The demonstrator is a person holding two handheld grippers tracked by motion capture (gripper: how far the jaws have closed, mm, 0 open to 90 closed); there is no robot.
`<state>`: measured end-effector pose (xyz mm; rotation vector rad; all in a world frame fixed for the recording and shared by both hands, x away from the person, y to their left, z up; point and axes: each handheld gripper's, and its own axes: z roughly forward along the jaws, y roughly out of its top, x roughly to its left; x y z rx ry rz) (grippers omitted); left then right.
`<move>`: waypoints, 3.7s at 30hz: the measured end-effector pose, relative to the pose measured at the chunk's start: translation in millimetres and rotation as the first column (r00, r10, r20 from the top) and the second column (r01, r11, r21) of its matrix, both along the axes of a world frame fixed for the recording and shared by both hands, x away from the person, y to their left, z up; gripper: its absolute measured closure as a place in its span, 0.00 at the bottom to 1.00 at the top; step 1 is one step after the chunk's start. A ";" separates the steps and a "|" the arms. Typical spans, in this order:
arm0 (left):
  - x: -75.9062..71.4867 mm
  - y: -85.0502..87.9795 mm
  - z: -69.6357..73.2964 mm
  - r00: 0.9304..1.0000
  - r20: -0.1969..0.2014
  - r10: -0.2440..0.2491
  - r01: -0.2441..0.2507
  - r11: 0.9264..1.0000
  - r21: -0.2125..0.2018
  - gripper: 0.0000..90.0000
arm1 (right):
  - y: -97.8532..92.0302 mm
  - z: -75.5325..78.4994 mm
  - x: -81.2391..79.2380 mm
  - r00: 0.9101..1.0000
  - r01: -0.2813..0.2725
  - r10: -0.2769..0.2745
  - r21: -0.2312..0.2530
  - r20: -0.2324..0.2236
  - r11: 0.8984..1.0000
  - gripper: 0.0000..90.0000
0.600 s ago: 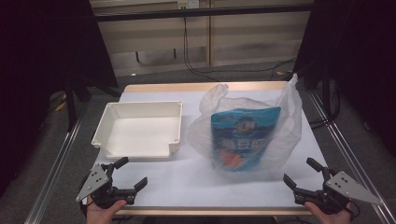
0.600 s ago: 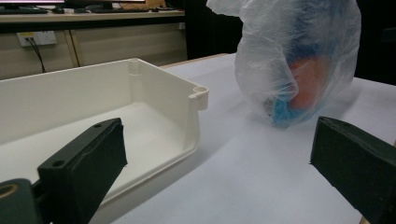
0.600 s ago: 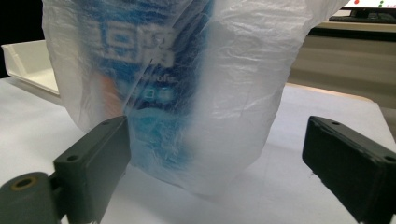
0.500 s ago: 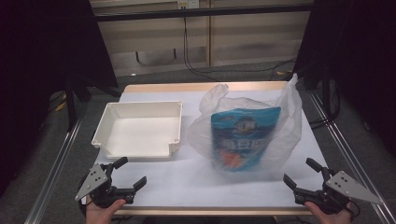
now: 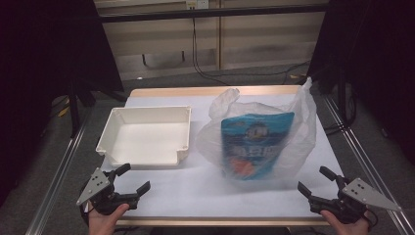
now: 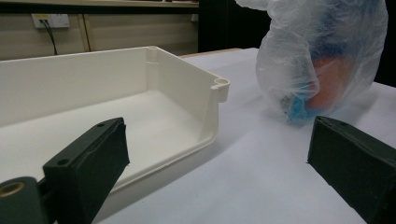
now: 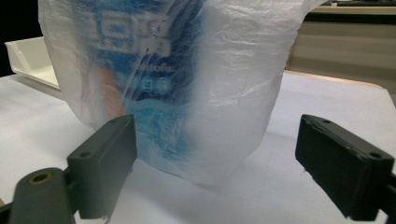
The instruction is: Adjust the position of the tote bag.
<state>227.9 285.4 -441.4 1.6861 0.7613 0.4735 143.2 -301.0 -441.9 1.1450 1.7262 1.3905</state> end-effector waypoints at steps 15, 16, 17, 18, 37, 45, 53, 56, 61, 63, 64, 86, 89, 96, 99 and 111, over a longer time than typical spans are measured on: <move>3.0 -13.7 4.0 0.996 -0.024 -0.088 0.089 0.995 0.033 0.18 | 1.9 6.1 6.4 0.995 -0.083 0.084 0.011 -0.052 0.996 0.45; 3.1 -15.2 4.9 0.995 -0.027 -0.096 0.097 0.995 0.024 0.18 | 2.0 7.8 6.8 0.995 -0.086 0.087 0.015 -0.059 0.996 0.47; 3.5 -15.9 5.7 0.994 -0.029 -0.105 0.105 0.994 0.012 0.20 | 1.6 9.3 7.4 0.993 -0.097 0.098 0.014 -0.062 0.995 0.49; 3.8 -17.1 7.2 0.994 -0.029 -0.109 0.109 0.994 0.014 0.22 | 1.6 11.0 7.8 0.993 -0.099 0.100 0.008 -0.064 0.995 0.50; 46.1 -65.7 30.0 0.975 -0.029 -0.220 0.222 0.973 0.059 0.37 | -15.2 46.2 35.4 0.987 -0.135 0.135 0.012 -0.084 0.991 0.61; 52.9 -88.0 51.1 0.963 -0.035 -0.267 0.268 0.962 0.059 0.44 | -22.1 78.3 59.1 0.988 -0.145 0.146 0.012 -0.053 0.989 0.63; 76.5 -97.7 55.6 0.962 -0.064 -0.266 0.269 0.962 0.039 0.49 | -20.7 95.9 73.2 0.986 -0.155 0.155 0.005 -0.055 0.988 0.68; 85.0 -101.9 62.4 0.958 -0.066 -0.281 0.283 0.958 0.035 0.50 | -21.1 102.2 80.0 0.987 -0.153 0.152 -0.011 -0.057 0.988 0.69; 97.3 -108.2 76.3 0.955 -0.066 -0.288 0.291 0.956 0.033 0.53 | -29.1 111.9 95.4 0.987 -0.148 0.147 -0.015 -0.065 0.989 0.68; 101.7 -111.2 80.2 0.953 -0.066 -0.296 0.297 0.955 0.021 0.54 | -31.4 114.6 101.1 0.988 -0.141 0.140 -0.007 -0.070 0.990 0.68; 103.3 -113.1 82.2 0.953 -0.065 -0.296 0.298 0.954 0.027 0.54 | -32.5 115.7 103.9 0.988 -0.138 0.137 -0.015 -0.069 0.990 0.68; 152.0 -146.1 108.1 0.953 -0.081 -0.292 0.296 0.954 0.050 0.57 | -41.7 150.2 169.2 0.989 -0.086 0.081 -0.034 -0.120 0.996 0.48; 158.1 -153.4 113.1 0.949 -0.076 -0.307 0.312 0.949 0.053 0.57 | -39.0 153.0 182.5 0.988 -0.073 0.064 -0.062 -0.139 0.995 0.48; 158.2 -163.2 119.3 0.944 -0.062 -0.324 0.327 0.945 0.034 0.55 | -39.7 147.3 201.7 0.986 -0.070 0.064 -0.034 -0.154 0.997 0.48; 159.4 -163.3 118.9 0.945 -0.062 -0.321 0.324 0.945 0.035 0.53 | -40.1 139.8 206.1 0.983 -0.070 0.067 -0.014 -0.169 0.997 0.42; 160.8 -171.3 132.9 0.950 -0.041 -0.311 0.312 0.950 0.021 0.48 | -35.4 143.2 213.4 0.985 -0.045 0.044 0.001 -0.167 0.999 0.32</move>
